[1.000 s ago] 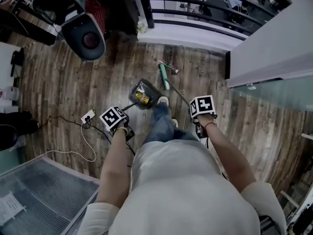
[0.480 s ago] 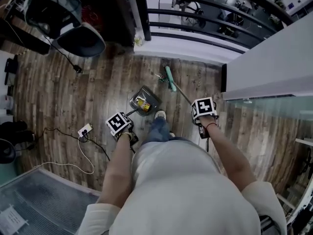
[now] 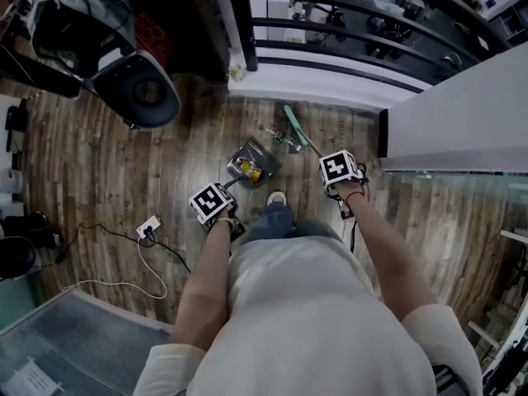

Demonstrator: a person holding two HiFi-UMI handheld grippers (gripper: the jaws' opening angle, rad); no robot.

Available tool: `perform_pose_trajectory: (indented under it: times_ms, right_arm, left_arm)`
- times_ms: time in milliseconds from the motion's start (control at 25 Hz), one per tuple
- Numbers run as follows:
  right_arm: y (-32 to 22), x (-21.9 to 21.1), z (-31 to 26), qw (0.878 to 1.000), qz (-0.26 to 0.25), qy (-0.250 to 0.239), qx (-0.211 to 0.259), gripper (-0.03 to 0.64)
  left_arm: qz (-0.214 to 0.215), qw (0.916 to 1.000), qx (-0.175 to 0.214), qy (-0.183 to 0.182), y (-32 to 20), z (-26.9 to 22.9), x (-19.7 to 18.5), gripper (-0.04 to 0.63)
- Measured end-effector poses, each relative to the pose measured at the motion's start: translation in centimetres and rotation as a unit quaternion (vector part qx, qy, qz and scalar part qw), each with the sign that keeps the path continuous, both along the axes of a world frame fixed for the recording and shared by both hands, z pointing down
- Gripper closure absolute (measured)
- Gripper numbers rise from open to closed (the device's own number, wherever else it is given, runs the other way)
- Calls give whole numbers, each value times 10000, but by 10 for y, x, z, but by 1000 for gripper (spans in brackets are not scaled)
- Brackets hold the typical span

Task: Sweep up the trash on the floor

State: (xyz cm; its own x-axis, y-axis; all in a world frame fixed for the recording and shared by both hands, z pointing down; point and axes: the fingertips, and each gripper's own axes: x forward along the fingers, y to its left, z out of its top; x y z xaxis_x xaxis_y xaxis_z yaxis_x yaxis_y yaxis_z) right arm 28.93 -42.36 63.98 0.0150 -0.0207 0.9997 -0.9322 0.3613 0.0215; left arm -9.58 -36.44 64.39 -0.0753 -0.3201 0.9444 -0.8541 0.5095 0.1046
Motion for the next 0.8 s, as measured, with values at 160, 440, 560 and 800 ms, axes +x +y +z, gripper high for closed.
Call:
perform_pose_trajectory:
  times_ms: [160, 440, 560, 800]
  right_arm:
    - [-14, -13, 13, 9994, -320, 123, -35, 518]
    - [-38, -16, 31, 9944, -907, 519, -151, 518]
    - [-47, -14, 38, 9906, -1190, 635, -231, 518]
    - [-47, -9, 46, 9711, -2166, 940, -339, 518]
  left_arm:
    - [54, 10000, -45, -53, -14, 4, 4, 503]
    - [145, 9997, -152, -108, -43, 6, 12, 503]
    - [112, 9996, -222, -122, -53, 6, 13, 502]
    - [100, 9995, -212, -191, -54, 10, 24, 502]
